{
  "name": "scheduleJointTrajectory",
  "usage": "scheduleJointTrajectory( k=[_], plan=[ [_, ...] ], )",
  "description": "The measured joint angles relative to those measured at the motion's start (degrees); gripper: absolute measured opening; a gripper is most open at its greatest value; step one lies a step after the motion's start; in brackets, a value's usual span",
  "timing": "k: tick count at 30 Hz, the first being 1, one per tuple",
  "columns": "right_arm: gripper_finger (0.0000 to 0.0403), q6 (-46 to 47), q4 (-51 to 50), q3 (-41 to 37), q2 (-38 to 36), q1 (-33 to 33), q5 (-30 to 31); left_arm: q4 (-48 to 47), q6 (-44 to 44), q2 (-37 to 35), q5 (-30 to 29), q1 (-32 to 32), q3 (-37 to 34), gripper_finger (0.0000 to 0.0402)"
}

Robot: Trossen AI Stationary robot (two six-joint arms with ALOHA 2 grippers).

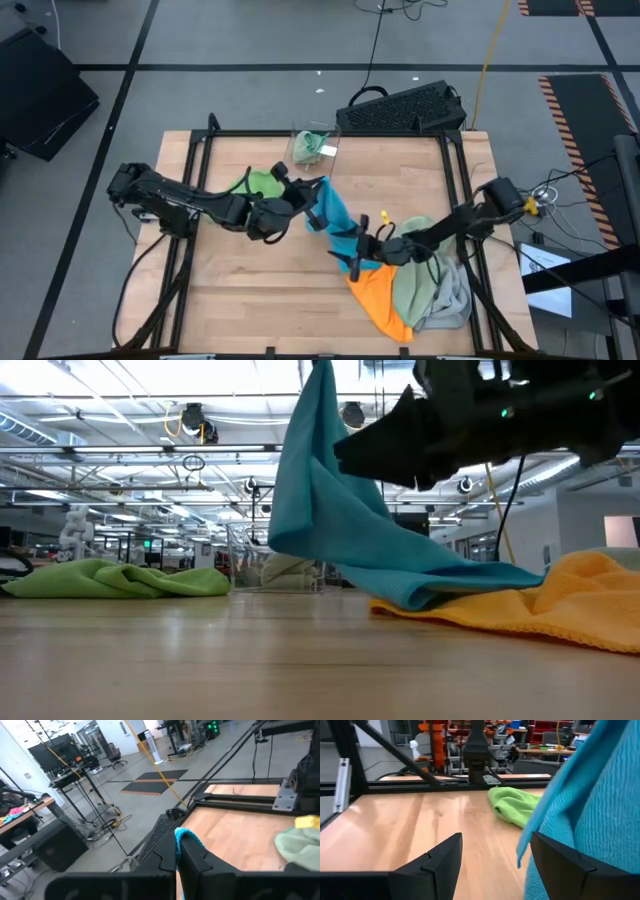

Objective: Fold microfiber towels
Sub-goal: Fold the blue towel

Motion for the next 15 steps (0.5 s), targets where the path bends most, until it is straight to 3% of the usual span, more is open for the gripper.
scheduleJointTrajectory(
  k=[7,15],
  plan=[
    [0.0226,0.5,-1.0,1.9,3.3,-3.3,-5.8,2.5,1.9,0.0,0.2,-1.2,0.0,0.0008],
    [0.0226,0.5,-0.9,3.2,3.9,-5.4,-4.2,2.5,2.0,0.0,0.6,-1.5,0.0,0.0011]
  ],
)
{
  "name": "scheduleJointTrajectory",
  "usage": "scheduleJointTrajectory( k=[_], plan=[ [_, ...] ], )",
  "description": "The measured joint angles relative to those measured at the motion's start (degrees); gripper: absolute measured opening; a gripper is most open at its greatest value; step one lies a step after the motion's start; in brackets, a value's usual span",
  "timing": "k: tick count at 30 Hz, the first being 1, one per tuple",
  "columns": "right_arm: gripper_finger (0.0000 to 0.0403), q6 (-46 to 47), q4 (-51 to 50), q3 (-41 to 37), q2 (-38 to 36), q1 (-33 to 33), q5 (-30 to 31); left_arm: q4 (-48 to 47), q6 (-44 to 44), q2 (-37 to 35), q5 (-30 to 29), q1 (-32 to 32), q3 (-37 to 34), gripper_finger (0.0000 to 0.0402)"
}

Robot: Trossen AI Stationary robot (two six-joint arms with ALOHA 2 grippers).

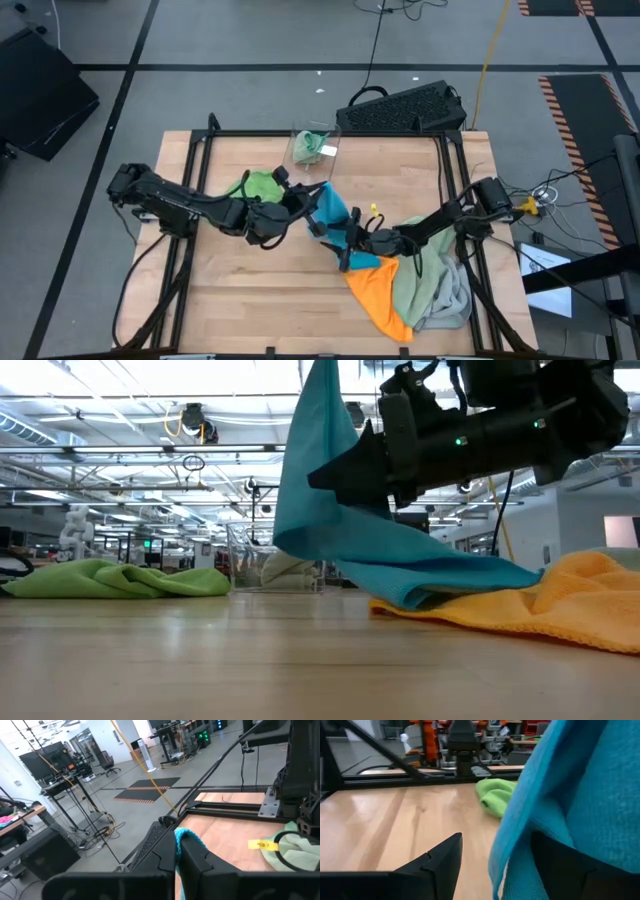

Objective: Fold microfiber towels
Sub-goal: Fold the blue towel

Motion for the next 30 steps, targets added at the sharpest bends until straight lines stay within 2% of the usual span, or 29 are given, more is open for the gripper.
scheduleJointTrajectory(
  k=[5,17,23,30],
  plan=[
    [0.0198,-0.5,-0.5,0.3,0.0,0.1,-0.2,-0.2,0.1,0.0,0.0,0.0,0.0,0.0007],
    [0.001,-1.8,-4.7,0.3,0.0,2.4,-0.4,-2.8,-0.2,0.0,-0.6,0.1,0.0,0.0012],
    [0.0012,-3.6,-11.5,0.3,-4.0,2.4,-0.6,-7.5,-1.2,0.0,-3.4,0.1,0.0,0.0006],
    [0.0004,-8.6,-30.0,0.3,-18.9,2.3,-3.7,-10.0,0.7,-0.9,-6.3,0.0,-0.1,0.0004]
  ],
)
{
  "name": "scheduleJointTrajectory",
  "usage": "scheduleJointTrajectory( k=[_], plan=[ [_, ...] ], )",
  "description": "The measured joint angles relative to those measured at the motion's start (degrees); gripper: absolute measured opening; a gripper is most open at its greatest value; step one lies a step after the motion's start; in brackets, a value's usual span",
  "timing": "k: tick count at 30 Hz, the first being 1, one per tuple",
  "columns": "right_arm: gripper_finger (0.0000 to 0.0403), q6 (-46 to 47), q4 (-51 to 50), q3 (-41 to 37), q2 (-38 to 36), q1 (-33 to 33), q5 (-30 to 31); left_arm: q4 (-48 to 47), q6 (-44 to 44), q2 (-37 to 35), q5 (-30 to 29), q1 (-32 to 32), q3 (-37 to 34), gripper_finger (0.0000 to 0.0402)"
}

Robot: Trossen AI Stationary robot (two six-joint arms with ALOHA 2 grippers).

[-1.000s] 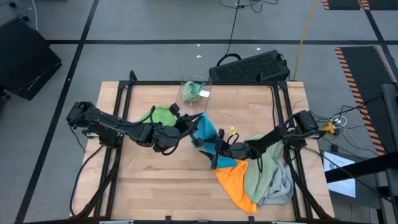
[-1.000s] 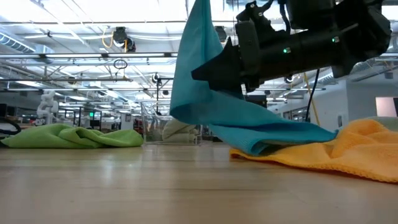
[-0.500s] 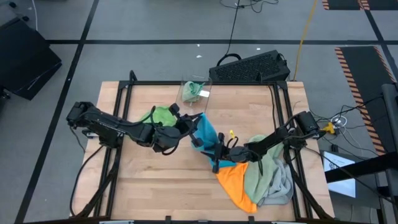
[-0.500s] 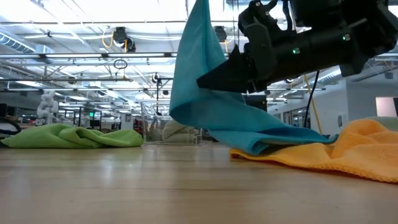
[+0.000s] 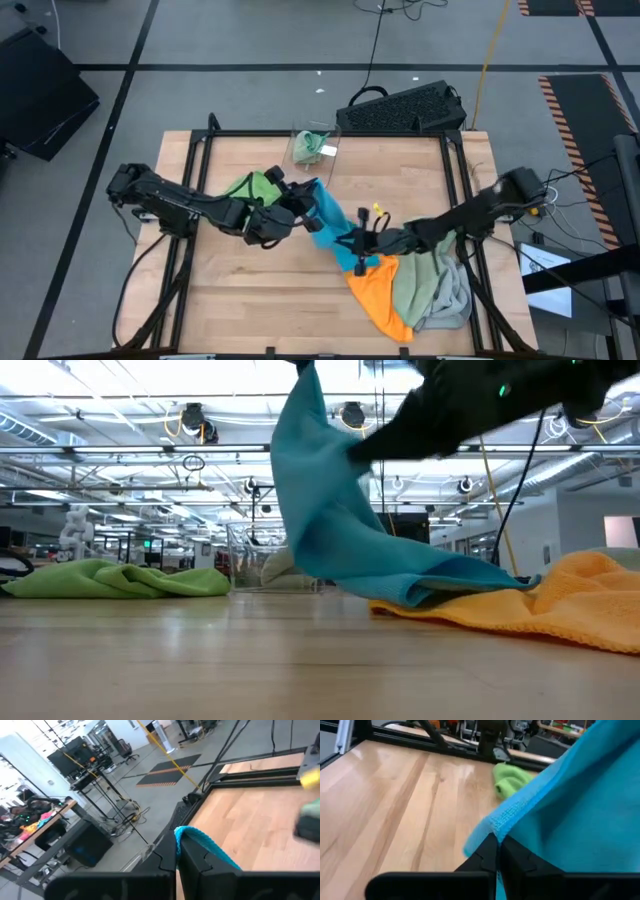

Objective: Fold microfiber towels
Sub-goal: Fold the blue towel

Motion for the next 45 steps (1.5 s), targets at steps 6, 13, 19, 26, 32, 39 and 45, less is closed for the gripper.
scheduleJointTrajectory(
  k=[6,13,19,26,32,39,45],
  plan=[
    [0.0002,-2.3,-14.0,0.0,-18.0,-1.4,0.3,-1.1,-0.5,-2.9,2.9,-0.7,0.0,0.0012],
    [0.0001,-5.7,-18.9,2.0,-37.7,-7.4,0.2,0.3,1.1,-10.7,8.8,0.9,0.1,0.001],
    [0.0001,-4.9,-29.7,14.0,-42.1,-14.0,-8.1,5.3,0.7,-15.4,22.4,3.7,0.1,0.0004],
    [0.0,1.8,-41.3,18.1,-40.0,-13.2,-17.4,-6.2,-7.9,-16.8,28.7,1.8,0.1,0.0004],
    [0.0,6.9,-43.3,14.6,-38.6,-10.6,-17.7,-17.4,-18.0,-14.4,30.4,-2.2,0.0,0.0012],
    [0.0,15.1,-41.0,8.2,-37.3,-5.9,-21.4,-20.7,-24.2,-10.7,32.4,-8.1,0.0,0.0009],
    [0.0,21.6,-34.0,3.4,-34.2,0.5,-23.6,-20.6,-28.2,-7.9,33.4,-13.4,0.0,0.0006]
  ],
)
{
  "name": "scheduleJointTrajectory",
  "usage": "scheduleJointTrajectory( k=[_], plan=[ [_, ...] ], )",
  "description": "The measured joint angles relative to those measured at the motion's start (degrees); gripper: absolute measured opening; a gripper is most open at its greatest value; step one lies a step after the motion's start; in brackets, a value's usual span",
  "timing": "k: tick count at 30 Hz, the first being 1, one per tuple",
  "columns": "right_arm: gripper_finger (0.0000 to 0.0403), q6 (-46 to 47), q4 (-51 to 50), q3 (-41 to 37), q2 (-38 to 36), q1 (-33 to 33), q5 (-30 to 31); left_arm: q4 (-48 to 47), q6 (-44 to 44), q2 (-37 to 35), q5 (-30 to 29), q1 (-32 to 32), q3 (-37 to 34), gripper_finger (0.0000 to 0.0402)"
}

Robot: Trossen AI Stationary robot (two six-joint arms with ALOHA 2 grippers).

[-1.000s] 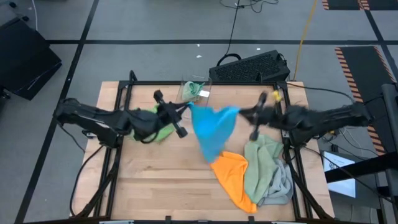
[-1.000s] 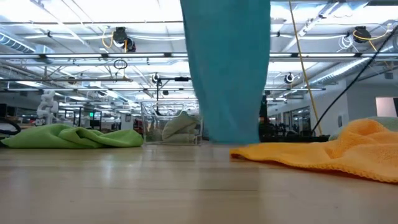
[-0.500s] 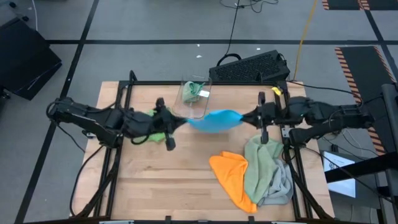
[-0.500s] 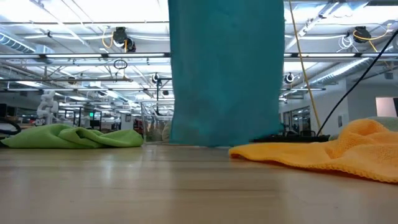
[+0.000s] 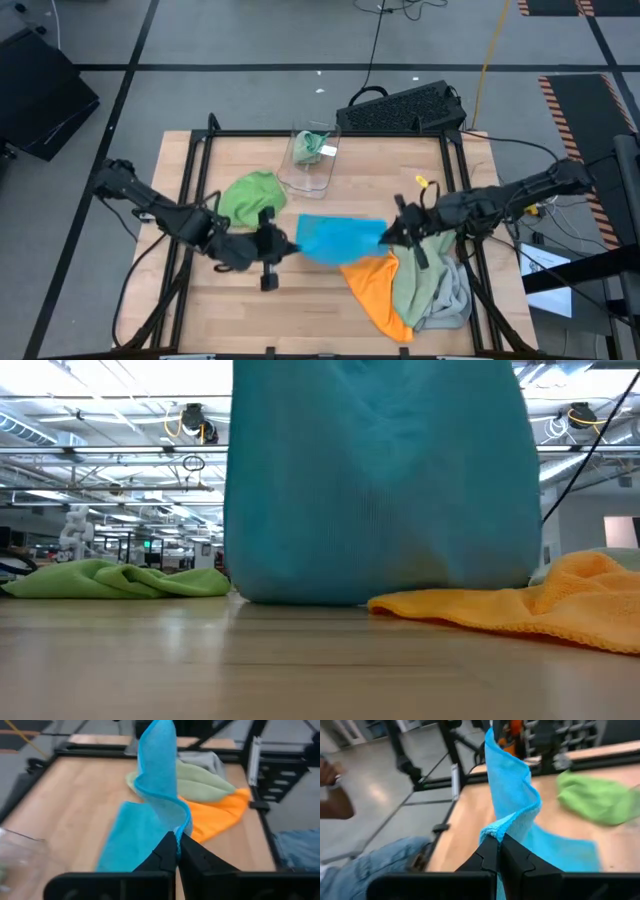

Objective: Fold microfiber towels
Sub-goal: Fold the blue towel

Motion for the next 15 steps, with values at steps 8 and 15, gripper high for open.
scheduleJointTrajectory(
  k=[8,15],
  plan=[
    [0.0,5.5,5.4,-3.6,6.5,8.2,4.6,-0.2,-7.7,4.5,0.0,-6.7,0.0,0.0008],
    [0.0,10.4,5.4,-3.8,12.0,14.7,9.5,1.1,-14.4,9.7,-0.3,-11.2,0.0,0.0012]
  ],
)
